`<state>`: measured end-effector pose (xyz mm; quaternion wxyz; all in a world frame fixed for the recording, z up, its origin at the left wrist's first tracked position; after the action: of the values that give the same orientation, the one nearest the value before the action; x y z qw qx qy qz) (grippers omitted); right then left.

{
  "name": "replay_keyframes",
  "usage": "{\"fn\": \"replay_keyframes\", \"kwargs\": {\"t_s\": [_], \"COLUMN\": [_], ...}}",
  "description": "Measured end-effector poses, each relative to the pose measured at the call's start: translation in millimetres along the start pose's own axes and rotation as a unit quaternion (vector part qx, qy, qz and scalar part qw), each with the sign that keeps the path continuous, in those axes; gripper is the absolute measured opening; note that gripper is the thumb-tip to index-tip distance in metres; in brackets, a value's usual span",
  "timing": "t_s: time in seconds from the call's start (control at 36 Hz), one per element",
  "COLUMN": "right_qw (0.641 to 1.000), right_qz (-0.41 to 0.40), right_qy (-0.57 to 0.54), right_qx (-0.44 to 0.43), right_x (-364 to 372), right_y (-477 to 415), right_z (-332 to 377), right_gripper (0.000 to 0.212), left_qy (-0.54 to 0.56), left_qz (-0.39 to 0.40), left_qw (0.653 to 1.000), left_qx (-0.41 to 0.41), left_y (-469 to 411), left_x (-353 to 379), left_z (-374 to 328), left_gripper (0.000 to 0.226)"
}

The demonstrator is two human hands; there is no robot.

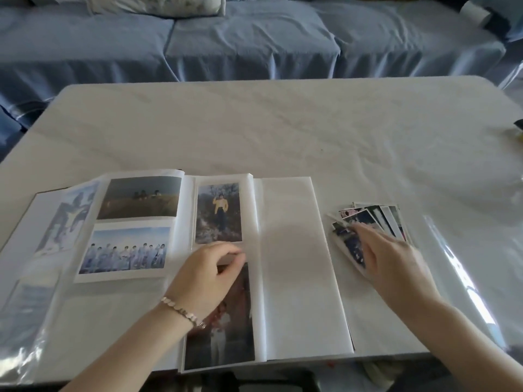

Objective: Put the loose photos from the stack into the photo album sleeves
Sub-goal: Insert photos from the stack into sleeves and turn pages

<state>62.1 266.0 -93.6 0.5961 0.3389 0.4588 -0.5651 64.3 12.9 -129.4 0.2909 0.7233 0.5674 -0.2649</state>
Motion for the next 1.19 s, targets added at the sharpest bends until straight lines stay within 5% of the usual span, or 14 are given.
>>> {"fn": "replay_keyframes", "kwargs": {"t_s": [0.06, 0.14, 0.19, 0.28, 0.36, 0.56, 0.67, 0.78, 0.94, 1.08, 1.19], "right_qw": [0.996, 0.981, 0.966, 0.949, 0.946, 0.954, 0.929, 0.898, 0.776, 0.748, 0.751], "right_qz": [-0.017, 0.064, 0.116, 0.16, 0.211, 0.225, 0.305, 0.298, 0.231, 0.268, 0.317], "right_qy": [-0.01, -0.015, -0.014, -0.008, -0.066, -0.158, -0.172, -0.316, -0.582, -0.599, -0.576], "right_qx": [-0.086, -0.182, -0.232, -0.271, -0.236, -0.12, -0.118, -0.072, 0.078, 0.101, 0.058], "right_x": [1.2, 20.2, 32.0, 43.0, 45.7, 39.6, 57.4, 68.3, 87.8, 107.6, 116.2], "right_y": [5.8, 13.5, 18.8, 21.1, 13.7, -27.2, -41.9, -48.4, -52.2, -42.6, -34.1], "right_z": [31.6, 70.7, 93.4, 114.8, 121.9, 121.8, 136.2, 146.9, 153.9, 179.0, 201.7], "right_gripper": [0.046, 0.059, 0.06, 0.05, 0.049, 0.047, 0.008, 0.021, 0.013, 0.012, 0.013], "left_qy": [0.169, 0.355, 0.377, 0.286, 0.187, 0.056, 0.045, 0.16, 0.385, 0.51, 0.463], "left_qz": [0.052, 0.131, 0.116, 0.024, -0.009, 0.089, 0.061, -0.037, -0.123, -0.093, -0.167], "left_qw": [0.982, 0.919, 0.912, 0.951, 0.977, 0.993, 0.997, 0.984, 0.897, 0.84, 0.854], "left_qx": [-0.065, -0.109, -0.114, -0.114, -0.105, -0.049, -0.025, -0.067, -0.181, -0.159, -0.167], "left_y": [-1.3, -0.4, 1.8, 4.1, 5.9, 9.1, 11.2, 20.2, 43.3, 56.8, 70.8], "left_x": [7.7, 20.6, 17.8, -1.1, -17.5, -43.6, -65.6, -86.7, -89.8, -76.5, -85.2], "left_z": [-5.7, -16.8, -18.8, -5.4, 9.6, 18.5, 20.0, 42.6, 84.6, 96.8, 119.9], "left_gripper": [0.029, 0.045, 0.031, 0.018, 0.02, 0.014, 0.017, 0.014, 0.031, 0.052, 0.048]}}
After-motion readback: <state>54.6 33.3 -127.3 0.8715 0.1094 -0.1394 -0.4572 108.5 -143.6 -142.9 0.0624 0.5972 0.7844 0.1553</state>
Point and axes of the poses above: each hand's wrist, its own y-axis away from the middle knuckle, its own x-axis out of the palm, z = x × y, the point moved 7 cm from there along -y, towards the middle knuckle, and after that the axes turned 8 degrees about z, right-handed, at the moved point
